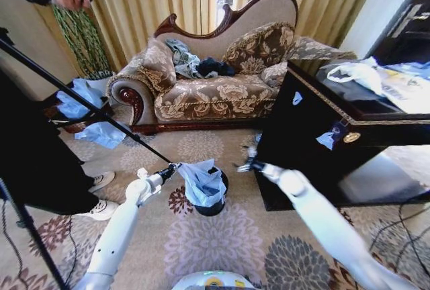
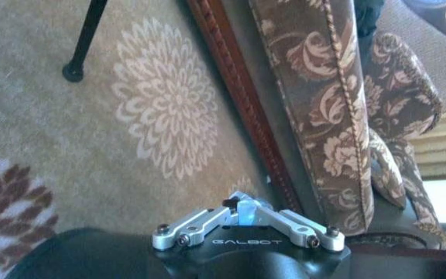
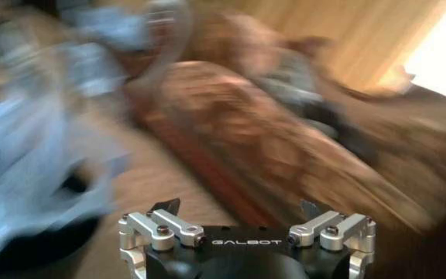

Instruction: Place a garbage bag over the trash bin.

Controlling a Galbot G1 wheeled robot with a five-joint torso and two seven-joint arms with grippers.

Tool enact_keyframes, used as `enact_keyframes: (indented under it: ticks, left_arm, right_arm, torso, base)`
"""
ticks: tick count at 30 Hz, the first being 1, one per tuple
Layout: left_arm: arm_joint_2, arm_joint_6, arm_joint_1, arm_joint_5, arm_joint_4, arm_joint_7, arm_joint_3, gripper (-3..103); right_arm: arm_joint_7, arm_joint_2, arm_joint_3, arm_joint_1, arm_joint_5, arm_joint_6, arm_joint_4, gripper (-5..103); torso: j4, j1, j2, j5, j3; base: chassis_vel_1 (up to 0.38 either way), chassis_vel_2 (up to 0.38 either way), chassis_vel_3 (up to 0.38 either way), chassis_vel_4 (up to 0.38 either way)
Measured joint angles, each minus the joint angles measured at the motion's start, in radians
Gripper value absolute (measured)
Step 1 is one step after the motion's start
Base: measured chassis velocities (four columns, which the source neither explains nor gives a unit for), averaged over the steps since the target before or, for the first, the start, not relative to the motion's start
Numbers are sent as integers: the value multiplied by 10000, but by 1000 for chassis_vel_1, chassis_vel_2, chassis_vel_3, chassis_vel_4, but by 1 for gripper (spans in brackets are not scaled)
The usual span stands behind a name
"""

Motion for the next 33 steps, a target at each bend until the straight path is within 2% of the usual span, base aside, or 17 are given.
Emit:
enact_keyframes:
  ticks: [1, 2, 3, 4, 5, 7, 8, 10, 11, 13, 16, 20, 23, 26, 28, 31, 33]
  left_arm:
    - [-14, 0, 174, 64, -110, 6, -117, 0]
    - [-26, -2, 268, 133, -182, 28, -188, 0]
    - [-26, -2, 268, 133, -182, 28, -188, 0]
    - [-29, -3, 292, 204, -205, 69, -203, 0]
    - [-33, -2, 291, 329, -212, 145, -147, 0]
    - [-34, -5, 291, 430, -211, 200, -108, 0]
    - [-37, -36, 253, 518, -200, 289, -112, 0]
    - [-96, -45, 206, 519, -173, 307, -134, 0]
    - [-114, -43, 161, 496, -119, 300, -157, 0]
    - [-93, -20, 162, 486, -108, 295, -87, 0]
    - [-120, 45, 233, 509, -134, 299, 99, 0]
    - [-133, 52, 301, 534, -162, 337, 154, 0]
    - [-62, 54, 312, 539, -168, 350, 197, 0]
    - [56, 63, 247, 544, -194, 376, 309, 0]
    - [62, 73, 224, 598, -195, 412, 345, 0]
    - [73, 85, 171, 1006, -177, 541, 509, 0]
    - [85, 87, 179, 1161, -217, 567, 544, 0]
  right_arm:
    - [1325, -240, 251, -460, 1282, -544, 448, 100]
    - [2083, -249, 680, -845, 2121, -996, 783, 100]
    - [2083, -249, 680, -845, 2121, -996, 783, 100]
    - [2701, -155, 1386, -1429, 2940, -1452, 1181, 100]
    - [2882, -14, 1925, -1968, 3464, -1621, 1495, 100]
    - [2933, 79, 2292, -2317, 3715, -1675, 1627, 100]
    - [3122, 255, 2959, -3108, 4077, -1805, 1799, 100]
    - [3211, 382, 3330, -3547, 4236, -1839, 1965, 100]
    - [3269, 593, 3765, -4308, 4428, -1899, 2186, 100]
    - [3434, 810, 4130, -4866, 4503, -1921, 2295, 100]
    - [3428, 1236, 4202, -5355, 4448, -1855, 2442, 100]
    - [3405, 1446, 3974, -5287, 4382, -1949, 2459, 100]
    - [3336, 1405, 3805, -5272, 4696, -2159, 2649, 100]
    - [2754, 1245, 3441, -5815, 5570, -2168, 3346, 100]
    - [2463, 1241, 3301, -5994, 5592, -2011, 3464, 100]
    - [1172, 1320, 2706, -6325, 4903, -1014, 3452, 100]
    - [794, 1357, 2496, -6353, 4649, -725, 3367, 100]
  torso:
    - [4, -1, 0, -12, 0]
    - [15, -1, 0, 4, 0]
    - [15, -1, 0, 4, 0]
    - [18, -1, 0, 9, 0]
    - [42, -1, 0, 4, 0]
    - [53, -1, 0, 3, -1]
    - [38, -2, -1, 0, 0]
    - [41, -1, 1, -1, -1]
    - [10, -1, 0, 4, -1]
    - [-20, -1, 1, -14, 0]
    - [-29, 0, 2, -3, 1]
    - [8, -1, 1, 4, 1]
    - [15, 2, 0, -7, 3]
    - [14, 1, 0, -6, 2]
    - [12, 1, 0, -5, 2]
    - [6, 1, 0, -4, 1]
    - [9, 1, 0, -6, 2]
  base:
    - [0, 0, 0, 0]
    - [0, 0, 0, 0]
    - [0, 0, 0, 0]
    - [0, 0, 0, 0]
    - [0, 0, 0, 0]
    - [0, 0, 0, 0]
    - [74, 88, 52, 70]
    - [74, 60, 22, 70]
    - [70, 60, 12, 23]
    - [0, 0, 0, 0]
    - [-61, -58, -37, -35]
    - [-16, -19, -6, -10]
    - [54, 47, 23, 25]
    - [0, 0, 0, 0]
    - [0, 0, 0, 0]
    - [0, 0, 0, 0]
    - [0, 0, 0, 0]
